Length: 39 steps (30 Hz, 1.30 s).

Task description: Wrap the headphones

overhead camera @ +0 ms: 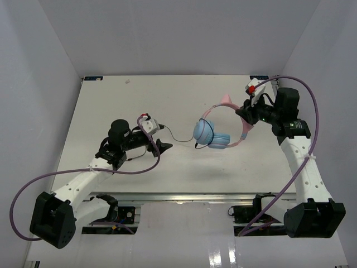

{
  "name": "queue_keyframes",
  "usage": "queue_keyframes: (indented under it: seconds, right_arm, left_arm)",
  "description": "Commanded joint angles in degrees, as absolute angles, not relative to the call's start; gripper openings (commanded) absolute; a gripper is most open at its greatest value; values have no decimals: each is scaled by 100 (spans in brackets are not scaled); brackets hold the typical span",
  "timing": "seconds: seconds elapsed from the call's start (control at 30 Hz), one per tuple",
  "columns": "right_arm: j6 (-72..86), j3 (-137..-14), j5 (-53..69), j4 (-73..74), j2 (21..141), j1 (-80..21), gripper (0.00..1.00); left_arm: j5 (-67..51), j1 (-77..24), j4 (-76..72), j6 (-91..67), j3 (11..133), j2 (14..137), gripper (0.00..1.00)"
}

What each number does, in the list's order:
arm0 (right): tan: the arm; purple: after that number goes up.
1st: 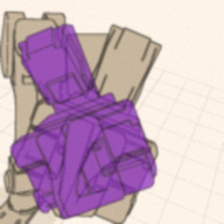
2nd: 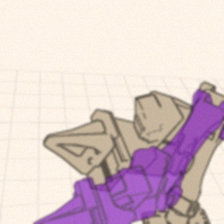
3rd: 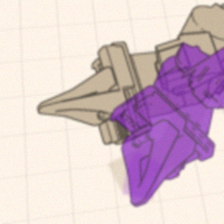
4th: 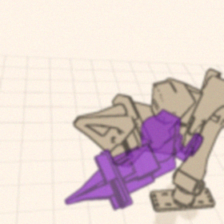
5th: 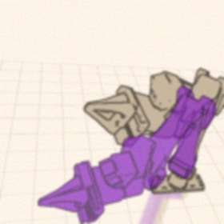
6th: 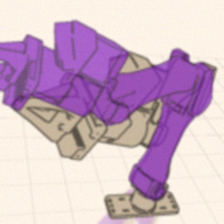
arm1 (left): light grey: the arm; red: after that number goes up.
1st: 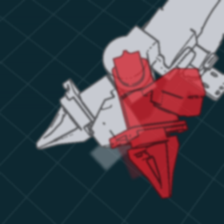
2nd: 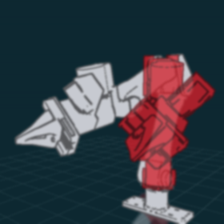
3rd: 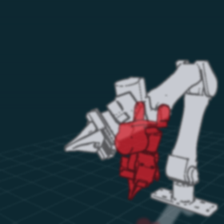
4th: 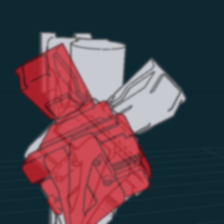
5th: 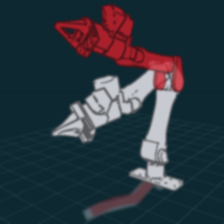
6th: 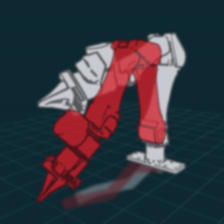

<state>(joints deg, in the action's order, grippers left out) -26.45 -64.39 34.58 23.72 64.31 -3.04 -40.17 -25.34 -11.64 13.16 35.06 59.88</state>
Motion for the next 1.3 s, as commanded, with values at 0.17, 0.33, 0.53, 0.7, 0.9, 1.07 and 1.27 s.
queue_keyframes:
  seconds: [0.17,0.33,0.53,0.7,0.9,1.07,1.27]
  right_arm:
    - [-1311,-6693,5591,2821,6232,-114,8]
    - [-752,-7148,5771,2761,6264,-114,8]
    - [122,-7366,5211,2407,6171,-114,8]
    - [828,-7388,4927,2006,6080,-113,8]
    - [1579,-7589,5209,1451,6003,-114,8]
    - [1802,-7873,5016,1422,5935,-105,8]
    - [2312,-8027,3646,1498,5889,-70,8]
  left_arm:
    - [-4554,-2722,-3237,998,3210,6361,97]
    - [-4278,-3227,-4303,436,3055,6946,94]
    - [-4472,-3723,-5652,-483,2981,7618,88]
    - [-4217,-3939,-5658,-517,2946,7868,82]
    - [-3339,-4007,-5426,-238,2982,8286,67]
    - [-3223,-4008,-5522,-324,3125,8664,52]
    - [-2992,-4008,-5724,-614,3006,8652,28]
